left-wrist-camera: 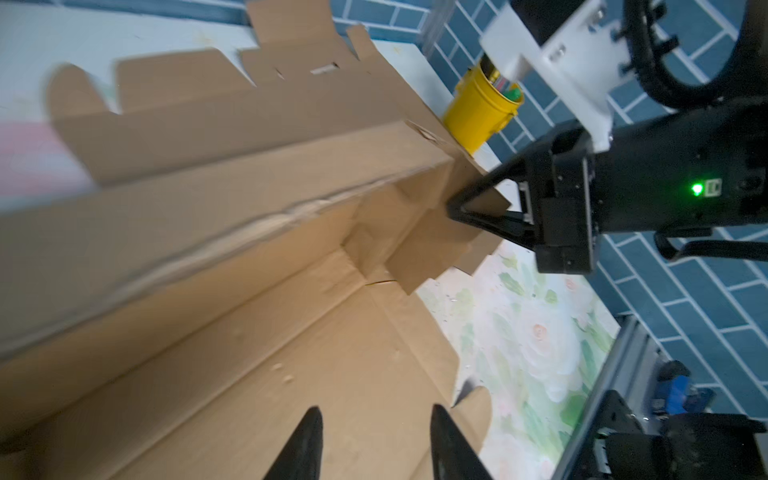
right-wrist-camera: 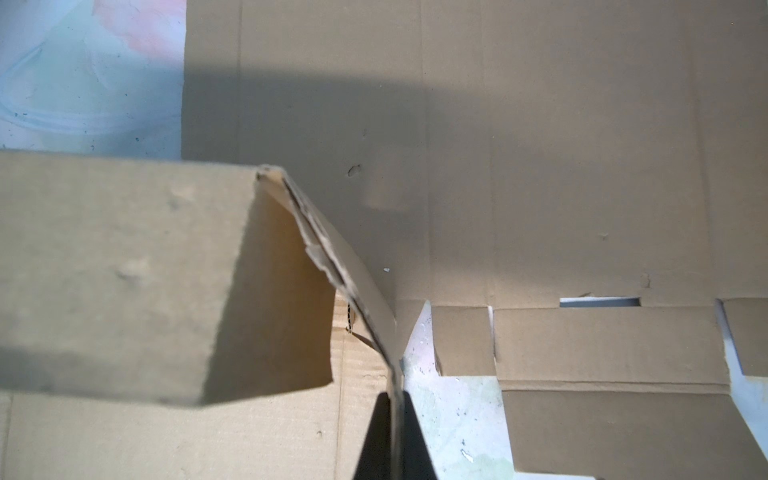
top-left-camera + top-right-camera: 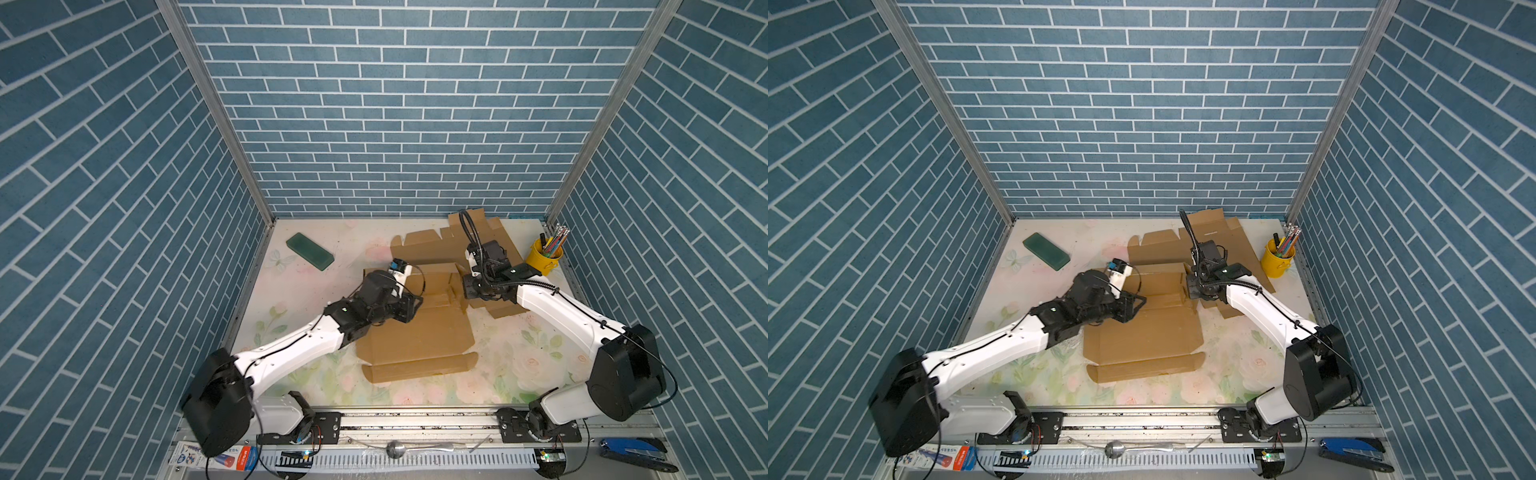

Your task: Fold the paper box

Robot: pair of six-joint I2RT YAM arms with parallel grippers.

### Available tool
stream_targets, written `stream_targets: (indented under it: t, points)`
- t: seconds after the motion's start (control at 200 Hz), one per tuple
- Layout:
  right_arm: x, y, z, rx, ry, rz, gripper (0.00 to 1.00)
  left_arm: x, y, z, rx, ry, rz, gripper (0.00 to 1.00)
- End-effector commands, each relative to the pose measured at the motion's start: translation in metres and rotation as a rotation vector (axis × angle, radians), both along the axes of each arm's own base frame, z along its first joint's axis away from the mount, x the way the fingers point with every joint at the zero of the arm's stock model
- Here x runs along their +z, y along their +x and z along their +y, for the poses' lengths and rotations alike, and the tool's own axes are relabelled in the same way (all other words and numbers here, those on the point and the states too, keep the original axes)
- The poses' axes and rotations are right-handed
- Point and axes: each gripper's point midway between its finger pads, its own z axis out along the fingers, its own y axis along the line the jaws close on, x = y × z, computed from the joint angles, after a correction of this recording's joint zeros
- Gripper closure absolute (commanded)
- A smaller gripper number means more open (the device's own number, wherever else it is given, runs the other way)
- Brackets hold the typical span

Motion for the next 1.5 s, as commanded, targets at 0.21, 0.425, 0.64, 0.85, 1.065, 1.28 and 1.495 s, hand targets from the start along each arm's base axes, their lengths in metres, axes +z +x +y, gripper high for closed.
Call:
stream_targets:
  t: [0.21,0.425,0.64,0.85,1.065,1.28,1.495]
  points:
    - [-0.02,-0.008,-0.003,-0.013,-0.032,0.069,1.0,-0.043,-0.013,0.097,0.18,0.292,0.11,0.52]
    - [-0.021,-0.009,0.0,-0.003,-0.022,0.076,1.0,-0.052,0.021,0.112,0.302,0.3,-0.003,0.47]
    - [-0.023,-0.01,0.0,0.003,-0.02,0.078,1.0,-0.047,0.054,0.106,0.348,0.26,-0.186,0.47]
    - [-0.021,-0.011,0.003,0.022,-0.005,0.075,1.0,-0.063,0.069,0.1,0.333,0.285,-0.228,0.61]
    - [-0.001,-0.017,0.016,0.106,0.137,0.082,0.94,-0.076,0.071,0.101,0.302,0.338,-0.261,0.83]
    - [0.021,-0.027,0.029,0.182,0.354,0.136,0.71,-0.08,0.074,0.107,0.313,0.367,-0.279,0.92]
    - [0.048,-0.034,0.022,0.215,0.532,0.164,0.54,-0.086,0.074,0.113,0.331,0.388,-0.28,0.96]
